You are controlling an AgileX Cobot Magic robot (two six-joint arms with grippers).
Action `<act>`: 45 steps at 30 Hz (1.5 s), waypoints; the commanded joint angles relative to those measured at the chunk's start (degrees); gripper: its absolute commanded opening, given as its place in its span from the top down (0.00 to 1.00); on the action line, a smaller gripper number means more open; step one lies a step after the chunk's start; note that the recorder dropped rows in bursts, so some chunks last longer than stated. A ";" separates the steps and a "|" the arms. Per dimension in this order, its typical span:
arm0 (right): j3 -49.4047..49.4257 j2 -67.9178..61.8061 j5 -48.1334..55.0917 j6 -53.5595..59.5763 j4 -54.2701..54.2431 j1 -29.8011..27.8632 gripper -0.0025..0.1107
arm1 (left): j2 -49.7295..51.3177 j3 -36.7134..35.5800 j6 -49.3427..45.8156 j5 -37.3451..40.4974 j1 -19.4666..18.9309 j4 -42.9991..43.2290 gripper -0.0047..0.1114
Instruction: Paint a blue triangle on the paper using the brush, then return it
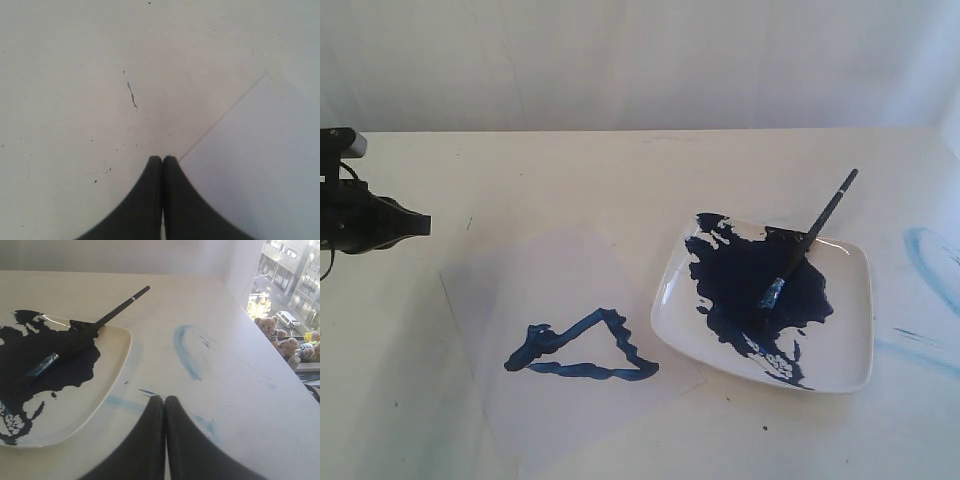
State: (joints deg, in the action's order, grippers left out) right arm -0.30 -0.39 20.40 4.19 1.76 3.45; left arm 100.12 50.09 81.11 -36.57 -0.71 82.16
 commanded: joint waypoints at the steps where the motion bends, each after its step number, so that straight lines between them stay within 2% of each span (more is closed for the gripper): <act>1: 0.30 0.39 -0.27 0.54 0.58 -0.46 0.98 | -0.69 -0.30 -0.14 0.23 -0.27 0.55 0.96; 11: 0.30 0.39 -0.27 0.54 0.58 -0.46 0.98 | -0.69 -0.30 -0.14 0.23 -0.27 0.55 0.96; 16: 0.30 0.39 -0.27 0.54 0.58 -0.46 0.98 | -0.69 -0.30 -4.76 0.20 -0.27 0.64 0.96; 21: 0.30 0.39 -0.27 0.54 0.58 -0.46 0.98 | -3.56 -0.30 0.39 1.22 -0.27 1.80 0.96; 27: 0.30 0.39 -0.27 0.54 0.58 -0.46 0.98 | -15.96 -0.38 9.31 9.70 -0.16 3.42 0.96; 33: 0.30 0.39 -0.27 0.54 0.58 -0.46 0.98 | -28.81 -0.38 9.68 9.89 -0.16 11.75 0.96; 35: 0.30 0.39 -0.27 0.54 0.58 -0.46 0.98 | -32.72 -0.62 11.35 12.17 -0.16 12.95 0.96; 39: 0.30 0.39 -0.27 0.54 0.58 -0.46 0.98 | -41.91 -3.99 14.89 20.92 -0.16 12.93 0.96; 45: 0.30 0.39 -0.27 0.54 0.58 -0.46 0.98 | -55.77 -13.00 15.04 28.22 -0.16 12.93 0.96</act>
State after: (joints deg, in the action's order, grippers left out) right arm -0.30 -0.39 20.46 4.19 1.76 3.45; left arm 50.25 40.92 95.42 -11.42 -0.71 94.20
